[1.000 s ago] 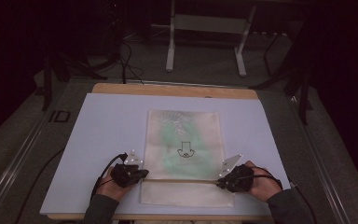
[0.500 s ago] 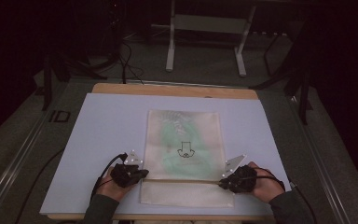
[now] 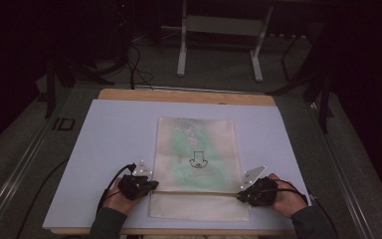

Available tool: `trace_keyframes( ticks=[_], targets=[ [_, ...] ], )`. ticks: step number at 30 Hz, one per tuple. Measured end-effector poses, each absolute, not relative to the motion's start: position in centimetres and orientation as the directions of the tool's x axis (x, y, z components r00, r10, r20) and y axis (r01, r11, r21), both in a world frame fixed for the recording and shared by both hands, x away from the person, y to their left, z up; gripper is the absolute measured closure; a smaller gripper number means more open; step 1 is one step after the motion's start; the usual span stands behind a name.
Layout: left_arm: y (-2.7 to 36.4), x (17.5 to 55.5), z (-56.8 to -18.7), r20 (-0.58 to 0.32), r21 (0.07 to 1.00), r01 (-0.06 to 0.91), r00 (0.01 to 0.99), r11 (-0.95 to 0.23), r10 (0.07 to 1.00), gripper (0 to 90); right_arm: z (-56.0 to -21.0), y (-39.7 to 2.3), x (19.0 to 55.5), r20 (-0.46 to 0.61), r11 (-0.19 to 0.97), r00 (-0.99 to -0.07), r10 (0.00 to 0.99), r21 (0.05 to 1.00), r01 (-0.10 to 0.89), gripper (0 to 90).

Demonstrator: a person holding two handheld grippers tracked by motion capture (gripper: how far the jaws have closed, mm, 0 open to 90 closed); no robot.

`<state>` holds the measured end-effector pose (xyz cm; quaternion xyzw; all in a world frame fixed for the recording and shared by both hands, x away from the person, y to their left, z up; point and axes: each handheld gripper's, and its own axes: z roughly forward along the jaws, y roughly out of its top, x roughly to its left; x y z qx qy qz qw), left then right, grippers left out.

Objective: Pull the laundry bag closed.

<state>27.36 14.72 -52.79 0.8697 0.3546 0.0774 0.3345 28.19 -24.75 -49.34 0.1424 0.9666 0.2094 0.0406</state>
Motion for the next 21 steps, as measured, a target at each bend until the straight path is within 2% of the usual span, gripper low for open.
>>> trace_keyframes(
  ticks=[21],
  targets=[
    [14.7, 27.35, -52.79, -0.101, 0.637, 0.564, 0.737, -0.525, 0.668, 89.7, -49.21, -25.71, 28.2, -0.02, 0.87, -0.951, 0.308, 0.412, 0.273, 82.5]
  ],
)
